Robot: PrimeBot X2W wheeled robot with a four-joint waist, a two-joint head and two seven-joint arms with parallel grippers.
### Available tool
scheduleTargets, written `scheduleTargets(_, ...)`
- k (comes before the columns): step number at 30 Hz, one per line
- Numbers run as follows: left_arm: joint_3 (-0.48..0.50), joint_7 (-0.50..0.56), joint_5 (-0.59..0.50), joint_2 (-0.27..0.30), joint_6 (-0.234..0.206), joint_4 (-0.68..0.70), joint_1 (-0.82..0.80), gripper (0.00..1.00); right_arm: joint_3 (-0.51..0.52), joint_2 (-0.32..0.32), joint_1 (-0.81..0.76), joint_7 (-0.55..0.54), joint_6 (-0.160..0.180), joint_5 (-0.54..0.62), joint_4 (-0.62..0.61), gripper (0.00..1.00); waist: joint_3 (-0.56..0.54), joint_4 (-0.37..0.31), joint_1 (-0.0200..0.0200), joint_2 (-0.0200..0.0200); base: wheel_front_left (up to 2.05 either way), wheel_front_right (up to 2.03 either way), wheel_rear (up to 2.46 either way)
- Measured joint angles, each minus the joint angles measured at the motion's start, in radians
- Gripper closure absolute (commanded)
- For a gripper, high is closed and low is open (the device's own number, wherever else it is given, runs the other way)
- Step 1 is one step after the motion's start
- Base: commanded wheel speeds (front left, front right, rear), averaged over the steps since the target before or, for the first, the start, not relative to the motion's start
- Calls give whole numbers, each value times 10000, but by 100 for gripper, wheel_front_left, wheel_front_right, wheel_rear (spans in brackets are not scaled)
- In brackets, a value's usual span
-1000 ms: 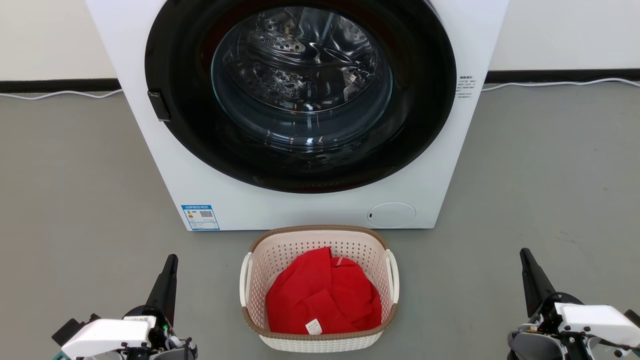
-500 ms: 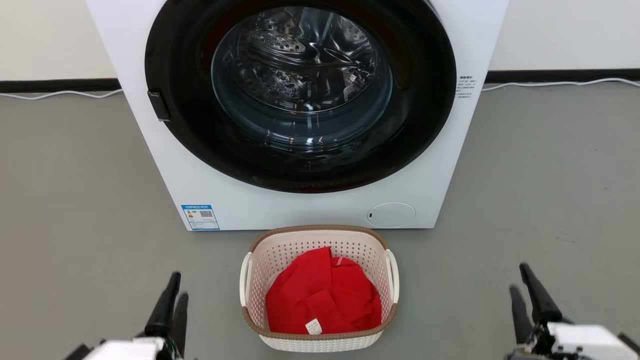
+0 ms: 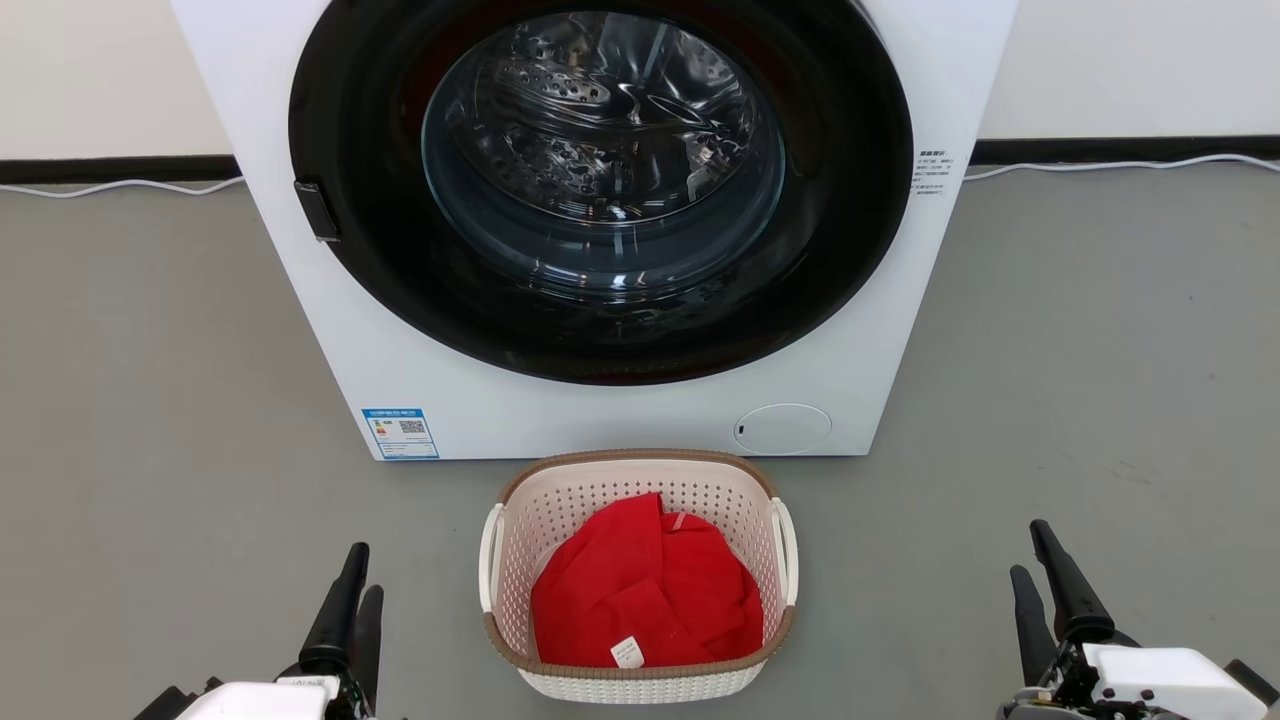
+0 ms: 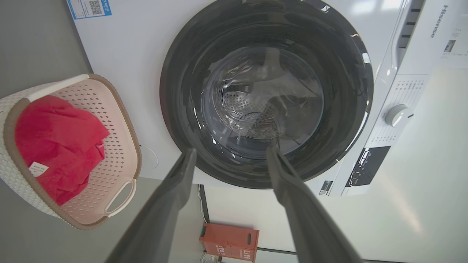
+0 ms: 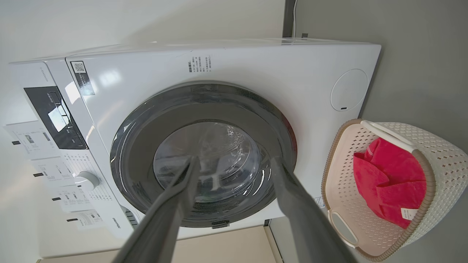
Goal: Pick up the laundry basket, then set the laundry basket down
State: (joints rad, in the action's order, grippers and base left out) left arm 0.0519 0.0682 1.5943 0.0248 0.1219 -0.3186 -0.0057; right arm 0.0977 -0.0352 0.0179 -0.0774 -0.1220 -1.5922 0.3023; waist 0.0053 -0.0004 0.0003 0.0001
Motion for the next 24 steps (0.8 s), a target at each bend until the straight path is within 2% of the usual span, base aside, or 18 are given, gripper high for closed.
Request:
scheduleTargets(13, -132, -374, -740, 17, 0, 272, -43, 0, -265, -113, 35, 451, 0, 234, -309, 0, 18, -7, 0, 0, 0, 0, 0)
scheduleTargets(24, -207, -700, -2259, 23, 0, 596, -114, 0, -545, -238, 60, 792, 0, 1269, -548, 0, 23, -34, -2, 0, 0, 0, 0)
